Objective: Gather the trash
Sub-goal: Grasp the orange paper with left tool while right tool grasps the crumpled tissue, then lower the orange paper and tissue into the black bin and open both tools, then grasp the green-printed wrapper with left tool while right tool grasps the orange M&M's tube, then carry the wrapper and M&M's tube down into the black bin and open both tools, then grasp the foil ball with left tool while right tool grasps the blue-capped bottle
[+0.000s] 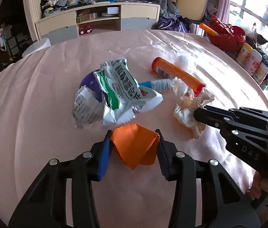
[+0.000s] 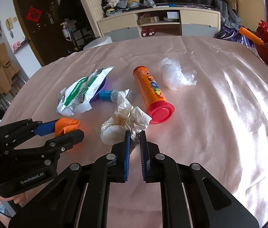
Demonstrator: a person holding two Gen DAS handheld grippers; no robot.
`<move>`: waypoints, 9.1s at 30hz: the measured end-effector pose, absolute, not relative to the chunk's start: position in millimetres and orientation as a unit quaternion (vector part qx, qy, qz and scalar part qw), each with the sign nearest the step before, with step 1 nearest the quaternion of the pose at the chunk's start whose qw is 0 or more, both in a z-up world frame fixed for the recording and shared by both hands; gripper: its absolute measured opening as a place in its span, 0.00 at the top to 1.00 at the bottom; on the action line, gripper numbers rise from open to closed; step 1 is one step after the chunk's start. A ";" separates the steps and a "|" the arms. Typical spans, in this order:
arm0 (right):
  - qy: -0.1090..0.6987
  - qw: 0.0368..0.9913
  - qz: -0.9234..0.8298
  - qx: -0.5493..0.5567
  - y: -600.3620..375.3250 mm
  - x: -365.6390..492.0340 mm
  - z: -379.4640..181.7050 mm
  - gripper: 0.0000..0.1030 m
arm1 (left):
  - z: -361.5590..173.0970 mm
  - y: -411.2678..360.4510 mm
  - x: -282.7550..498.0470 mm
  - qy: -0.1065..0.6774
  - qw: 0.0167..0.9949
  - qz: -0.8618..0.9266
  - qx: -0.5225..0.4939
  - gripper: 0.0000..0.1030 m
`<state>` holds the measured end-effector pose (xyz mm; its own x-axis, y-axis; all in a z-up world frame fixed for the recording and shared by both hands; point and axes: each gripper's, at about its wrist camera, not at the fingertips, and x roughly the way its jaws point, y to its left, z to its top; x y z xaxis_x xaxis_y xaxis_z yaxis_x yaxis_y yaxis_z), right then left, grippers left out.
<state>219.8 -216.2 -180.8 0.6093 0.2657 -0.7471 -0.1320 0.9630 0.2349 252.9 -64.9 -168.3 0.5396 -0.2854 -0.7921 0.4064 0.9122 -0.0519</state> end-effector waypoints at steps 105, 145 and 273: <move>0.426 0.900 0.086 0.043 -219.0 116.8 -140.5 0.08 | -130.8 25.0 83.9 0.415 0.898 -0.148 0.028 0.08; 0.445 0.889 0.109 0.011 -215.9 273.4 -180.3 0.66 | -129.7 -62.9 292.7 0.422 0.883 -0.203 0.040 0.46; 0.449 0.886 0.104 0.042 -212.6 194.3 -170.7 0.13 | -137.5 31.4 169.4 0.434 0.889 -0.144 0.030 0.09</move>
